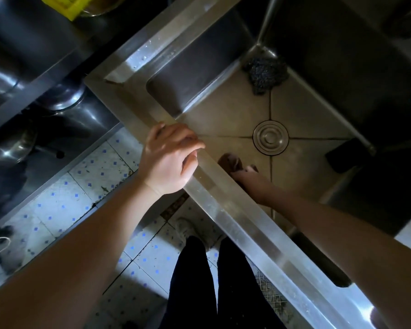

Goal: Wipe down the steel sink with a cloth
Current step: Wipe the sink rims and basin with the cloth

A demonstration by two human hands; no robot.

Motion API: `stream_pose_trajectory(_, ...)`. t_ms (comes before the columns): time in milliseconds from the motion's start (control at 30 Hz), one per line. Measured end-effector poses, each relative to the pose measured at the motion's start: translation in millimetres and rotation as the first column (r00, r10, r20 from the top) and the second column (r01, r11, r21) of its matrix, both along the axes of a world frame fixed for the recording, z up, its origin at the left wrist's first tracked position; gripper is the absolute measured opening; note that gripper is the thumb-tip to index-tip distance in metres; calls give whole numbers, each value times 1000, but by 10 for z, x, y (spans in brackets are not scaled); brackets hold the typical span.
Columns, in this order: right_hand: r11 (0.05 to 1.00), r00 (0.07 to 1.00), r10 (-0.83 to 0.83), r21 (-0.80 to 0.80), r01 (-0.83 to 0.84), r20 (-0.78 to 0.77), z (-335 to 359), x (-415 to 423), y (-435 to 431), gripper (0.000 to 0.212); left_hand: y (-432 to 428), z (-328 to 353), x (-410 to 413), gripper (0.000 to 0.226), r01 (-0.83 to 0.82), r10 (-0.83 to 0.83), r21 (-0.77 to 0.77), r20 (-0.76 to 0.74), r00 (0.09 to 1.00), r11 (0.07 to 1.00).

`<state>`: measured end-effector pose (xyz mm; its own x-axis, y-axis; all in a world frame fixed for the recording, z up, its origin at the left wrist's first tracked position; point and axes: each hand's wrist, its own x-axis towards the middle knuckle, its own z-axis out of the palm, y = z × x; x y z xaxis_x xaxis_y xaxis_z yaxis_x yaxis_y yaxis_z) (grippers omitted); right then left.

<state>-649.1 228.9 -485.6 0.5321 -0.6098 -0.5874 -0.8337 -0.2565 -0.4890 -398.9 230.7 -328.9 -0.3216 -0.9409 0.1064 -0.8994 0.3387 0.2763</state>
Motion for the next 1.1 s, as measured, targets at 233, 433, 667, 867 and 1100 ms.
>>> stream_pose_trajectory(233, 990, 984, 143, 25, -141, -110, -4, -719, 494, 28, 34, 114, -52, 25, 8, -13, 65, 85, 996, 998)
stream_pose_trajectory(433, 989, 979, 140, 66, -132, -149, -47, -891, 658, 35, 337, 212, -237, 36, -14, 14, 75, 3, 1000, 997)
stream_pose_trajectory(667, 992, 988, 123, -13, -125, -98, 170, -378, 238, 30, 767, 124, -720, 35, -57, 68, 104, -108, 992, 993)
stream_pose_trajectory(867, 981, 984, 176, -85, -177, -19, 288, -105, 186, 37, 895, 101, -1050, 31, -21, 30, 76, -122, 992, 997)
stream_pose_trajectory(1100, 990, 976, 121, 89, -106, -179, 350, -439, 439, 29, 984, 112, -1277, 29, -55, 67, 90, -137, 988, 994)
